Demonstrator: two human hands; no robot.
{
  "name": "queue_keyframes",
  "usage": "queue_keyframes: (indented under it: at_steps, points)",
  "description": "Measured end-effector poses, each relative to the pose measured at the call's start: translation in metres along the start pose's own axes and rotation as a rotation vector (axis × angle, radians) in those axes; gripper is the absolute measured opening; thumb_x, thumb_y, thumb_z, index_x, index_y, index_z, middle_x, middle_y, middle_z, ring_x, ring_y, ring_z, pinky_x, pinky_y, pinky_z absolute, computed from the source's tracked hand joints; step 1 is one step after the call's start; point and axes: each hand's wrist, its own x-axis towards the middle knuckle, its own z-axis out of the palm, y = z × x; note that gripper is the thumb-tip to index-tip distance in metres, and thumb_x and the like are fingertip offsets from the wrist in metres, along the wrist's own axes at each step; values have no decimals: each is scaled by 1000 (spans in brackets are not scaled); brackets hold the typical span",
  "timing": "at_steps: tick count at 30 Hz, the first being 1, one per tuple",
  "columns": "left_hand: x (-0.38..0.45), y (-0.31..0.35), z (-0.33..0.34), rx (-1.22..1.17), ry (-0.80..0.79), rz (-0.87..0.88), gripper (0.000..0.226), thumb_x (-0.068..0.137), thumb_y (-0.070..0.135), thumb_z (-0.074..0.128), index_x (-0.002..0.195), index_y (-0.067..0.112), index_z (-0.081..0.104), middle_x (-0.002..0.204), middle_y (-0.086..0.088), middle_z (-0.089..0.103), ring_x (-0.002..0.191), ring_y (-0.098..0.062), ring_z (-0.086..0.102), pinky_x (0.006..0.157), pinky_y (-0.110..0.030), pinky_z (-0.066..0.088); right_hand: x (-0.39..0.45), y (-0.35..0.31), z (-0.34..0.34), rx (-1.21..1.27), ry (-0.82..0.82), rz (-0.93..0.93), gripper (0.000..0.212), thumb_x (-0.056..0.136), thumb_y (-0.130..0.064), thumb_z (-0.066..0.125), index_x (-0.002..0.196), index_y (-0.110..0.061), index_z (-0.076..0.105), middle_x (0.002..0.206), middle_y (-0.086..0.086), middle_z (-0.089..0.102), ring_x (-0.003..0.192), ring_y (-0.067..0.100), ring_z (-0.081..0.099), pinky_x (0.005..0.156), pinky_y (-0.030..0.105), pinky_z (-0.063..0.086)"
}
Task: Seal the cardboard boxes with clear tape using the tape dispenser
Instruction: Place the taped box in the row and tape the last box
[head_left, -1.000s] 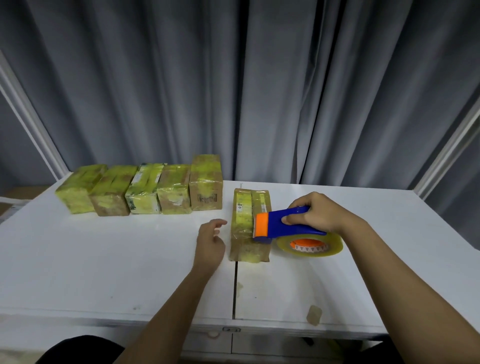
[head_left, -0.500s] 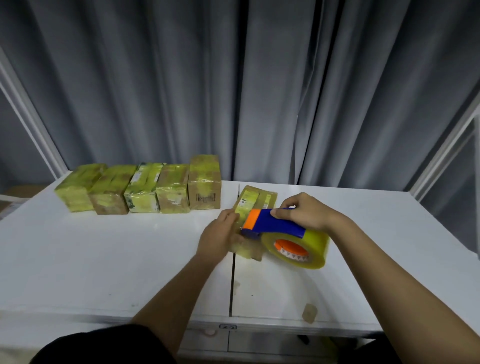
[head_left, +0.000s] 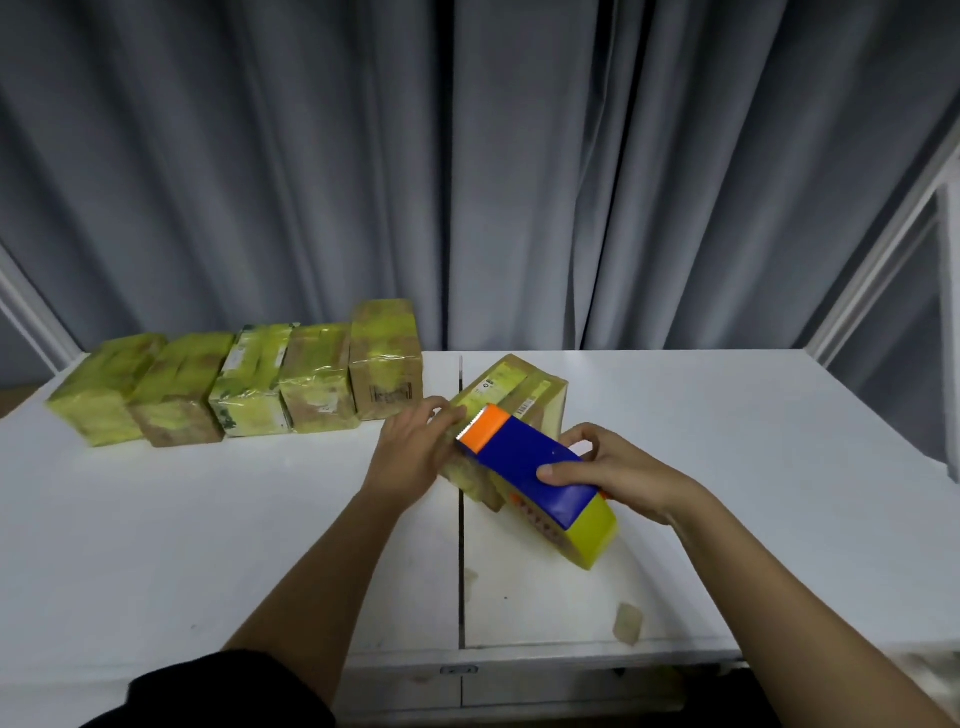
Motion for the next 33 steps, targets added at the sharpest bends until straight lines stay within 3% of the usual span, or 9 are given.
queue_keyframes:
  at_steps: [5, 8, 11, 14, 19, 24, 28, 31, 33]
  points:
    - [-8, 0, 8, -155, 23, -20, 53, 87, 27, 45, 137, 10, 48, 140, -9, 47, 119, -25, 53, 84, -31, 48, 3, 2, 6, -60, -23, -34, 47, 61, -40, 78, 96, -11, 68, 94, 3, 73, 88, 19, 70, 77, 29, 54]
    - [-13, -1, 14, -163, 38, -10, 57, 86, 28, 50, 139, 9, 45, 144, -8, 45, 120, -24, 54, 83, -30, 50, 1, 7, 7, -8, 48, -52, 49, 59, -39, 79, 97, -15, 61, 92, -1, 72, 84, 14, 70, 67, 22, 54]
    - [-16, -1, 15, -150, 47, -11, 61, 86, 20, 61, 142, 7, 40, 145, -10, 45, 119, -28, 55, 90, -31, 46, -2, 14, 8, 70, 47, -52, 50, 72, -26, 83, 108, -17, 50, 93, 0, 72, 84, 16, 71, 65, 23, 54]
    - [-16, 1, 15, -114, 27, 8, 66, 81, 10, 69, 140, 3, 40, 144, -14, 45, 120, -33, 54, 93, -41, 47, -4, 18, 11, 147, 28, -83, 45, 76, -15, 80, 106, -18, 46, 91, -1, 74, 79, 13, 71, 63, 22, 54]
    - [-14, 3, 16, -72, -44, -23, 66, 83, 22, 70, 140, 13, 39, 152, -7, 32, 124, -29, 49, 90, -50, 50, 0, 18, 11, 45, 17, -25, 48, 60, -38, 78, 98, -19, 56, 93, -3, 71, 82, 13, 70, 65, 20, 52]
    - [-12, 11, 12, -87, -72, -113, 64, 85, 20, 66, 142, 16, 37, 155, -3, 26, 129, -26, 44, 100, -47, 43, 3, 12, 7, -38, -89, 21, 41, 63, -39, 74, 94, -13, 69, 91, -2, 72, 84, 13, 68, 69, 21, 51]
    - [-9, 14, 10, -103, -99, -156, 64, 85, 20, 66, 142, 15, 36, 156, -1, 24, 126, -26, 48, 98, -42, 44, -1, 9, 8, -78, -36, -7, 45, 63, -43, 72, 101, -20, 60, 100, -2, 68, 88, 14, 67, 70, 21, 53]
    - [-9, 16, 11, -113, -102, -165, 66, 84, 20, 67, 141, 14, 36, 157, -1, 24, 116, -28, 56, 90, -39, 49, -11, 18, 14, -58, 27, -63, 57, 82, -37, 73, 129, -32, 41, 110, -1, 61, 94, 14, 65, 72, 21, 54]
    - [-10, 16, 12, -126, -99, -165, 65, 83, 18, 68, 140, 13, 37, 157, -1, 24, 110, -28, 59, 85, -36, 50, -16, 26, 20, -68, 79, -199, 60, 93, -29, 62, 141, -44, 31, 119, -4, 52, 101, 9, 60, 75, 17, 51]
